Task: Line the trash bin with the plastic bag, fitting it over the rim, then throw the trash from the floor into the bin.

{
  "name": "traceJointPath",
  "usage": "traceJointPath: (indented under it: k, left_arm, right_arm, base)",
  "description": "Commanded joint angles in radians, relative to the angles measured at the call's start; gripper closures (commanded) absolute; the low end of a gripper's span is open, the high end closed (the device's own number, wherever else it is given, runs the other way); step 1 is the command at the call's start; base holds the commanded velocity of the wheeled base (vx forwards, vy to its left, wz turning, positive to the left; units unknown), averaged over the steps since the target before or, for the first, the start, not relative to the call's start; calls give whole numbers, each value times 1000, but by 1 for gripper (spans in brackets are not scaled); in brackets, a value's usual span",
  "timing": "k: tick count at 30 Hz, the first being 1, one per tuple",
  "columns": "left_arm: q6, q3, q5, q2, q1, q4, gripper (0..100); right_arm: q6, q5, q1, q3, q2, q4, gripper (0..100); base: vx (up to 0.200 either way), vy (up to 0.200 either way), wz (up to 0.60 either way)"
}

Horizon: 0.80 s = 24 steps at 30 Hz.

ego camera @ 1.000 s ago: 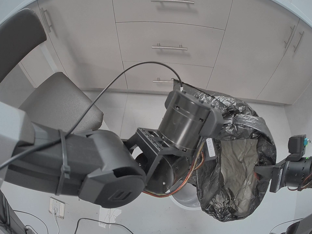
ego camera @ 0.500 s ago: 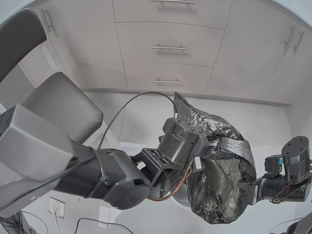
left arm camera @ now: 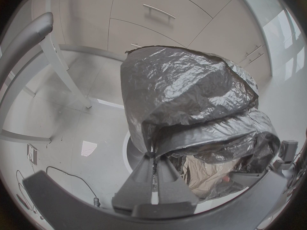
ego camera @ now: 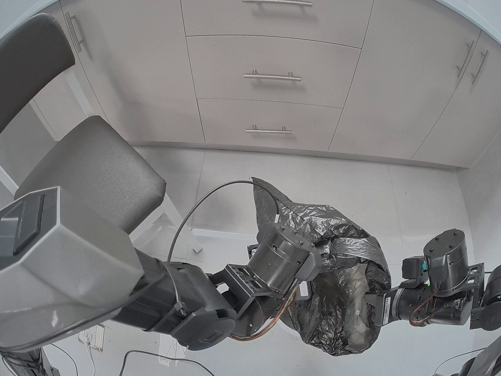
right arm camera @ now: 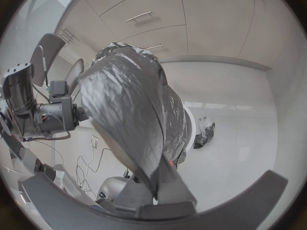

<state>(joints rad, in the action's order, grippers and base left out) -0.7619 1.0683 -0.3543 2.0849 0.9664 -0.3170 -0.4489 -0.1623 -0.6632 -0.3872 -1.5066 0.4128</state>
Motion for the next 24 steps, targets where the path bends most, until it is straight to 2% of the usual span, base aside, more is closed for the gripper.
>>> traceJointPath:
  k: [1, 14, 20, 24]
  left_arm:
    - [-4, -25, 0, 6, 0, -5, 100]
    - [-2, -80, -2, 44, -9, -5, 100]
    - [4, -77, -2, 81, -17, -7, 100]
    - [7, -83, -3, 119, -18, -59, 100]
  right_arm:
    - [4, 17, 42, 21, -113, 63, 100]
    - [4, 24, 94, 42, -270, 227, 100]
    - [7, 24, 140, 41, -304, 236, 100]
    - [32, 30, 180, 41, -305, 239, 100]
  base:
    - [0, 0, 0]
    - [0, 0, 0]
    - [0, 0, 0]
    - [0, 0, 0]
